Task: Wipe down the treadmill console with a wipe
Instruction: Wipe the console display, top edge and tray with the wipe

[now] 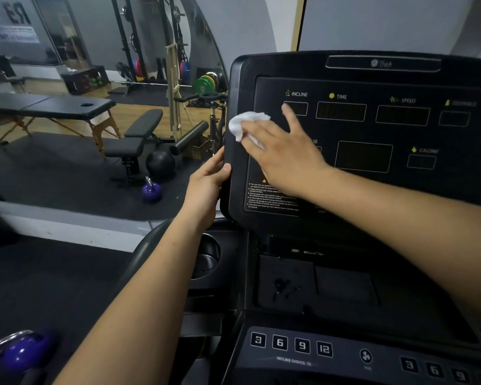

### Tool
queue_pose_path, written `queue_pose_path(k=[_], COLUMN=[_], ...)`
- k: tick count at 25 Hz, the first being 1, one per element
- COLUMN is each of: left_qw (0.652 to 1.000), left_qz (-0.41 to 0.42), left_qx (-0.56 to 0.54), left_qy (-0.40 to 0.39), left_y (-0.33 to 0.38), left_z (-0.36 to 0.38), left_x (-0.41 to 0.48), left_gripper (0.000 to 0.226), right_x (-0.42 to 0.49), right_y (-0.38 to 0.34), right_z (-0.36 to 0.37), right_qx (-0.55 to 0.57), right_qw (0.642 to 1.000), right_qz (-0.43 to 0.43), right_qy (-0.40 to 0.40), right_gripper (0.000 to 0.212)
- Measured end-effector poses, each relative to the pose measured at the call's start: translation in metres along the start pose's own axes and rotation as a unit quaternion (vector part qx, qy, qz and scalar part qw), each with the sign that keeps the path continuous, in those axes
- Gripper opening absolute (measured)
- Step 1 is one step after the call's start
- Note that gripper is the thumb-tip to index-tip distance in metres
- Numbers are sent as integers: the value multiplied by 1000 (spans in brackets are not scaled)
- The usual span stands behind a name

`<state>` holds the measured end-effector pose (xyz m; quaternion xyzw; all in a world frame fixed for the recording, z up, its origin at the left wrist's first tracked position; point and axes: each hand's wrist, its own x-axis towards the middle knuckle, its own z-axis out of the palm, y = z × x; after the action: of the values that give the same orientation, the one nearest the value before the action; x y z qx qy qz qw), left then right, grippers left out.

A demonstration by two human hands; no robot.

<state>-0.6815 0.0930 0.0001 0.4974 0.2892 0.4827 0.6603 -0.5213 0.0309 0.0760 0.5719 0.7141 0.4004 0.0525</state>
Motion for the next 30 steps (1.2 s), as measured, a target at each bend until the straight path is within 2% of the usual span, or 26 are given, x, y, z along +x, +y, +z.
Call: queue_pose_path(k=[2, 7, 10, 14, 15, 19, 21, 26, 28, 30], left_qw=[1000, 1000, 1000, 1000, 1000, 999, 999, 993, 990, 988], left_qz=[4, 9, 16, 19, 15, -3, -13, -38, -53, -53], left_qx=[0, 12, 15, 22, 23, 40, 46, 111, 125, 123], left_qy=[6, 3, 8, 6, 3, -27, -23, 22, 48, 72], left_y=[-2, -4, -6, -9, -9, 4, 8, -7, -13, -16], left_z=[-2, -7, -10, -9, -9, -20, -21, -37, -50, -58], left_x=[2, 5, 7, 6, 6, 10, 9, -10, -22, -30], left_gripper=[46, 44, 43, 44, 44, 45, 44, 19, 19, 20], right_x=[-4, -61, -45, 1, 4, -15, -23, -41, -20, 12], right_y=[-9, -59, -41, -10, -14, -47, -47, -63, -50, -38], right_z=[1, 8, 6, -1, -1, 10, 15, 12, 4, -4], right_qx=[20, 128, 145, 181, 184, 178, 184, 172, 148, 127], right_qw=[1000, 981, 980, 982, 980, 980, 977, 970, 974, 986], right_qz=[-1, -146, -130, -5, 3, -77, -98, -173, -167, -111], right_qy=[14, -5, 26, 58, 73, 40, 50, -22, -21, -6], right_gripper=[51, 33, 17, 28, 31, 41, 43, 42, 43, 37])
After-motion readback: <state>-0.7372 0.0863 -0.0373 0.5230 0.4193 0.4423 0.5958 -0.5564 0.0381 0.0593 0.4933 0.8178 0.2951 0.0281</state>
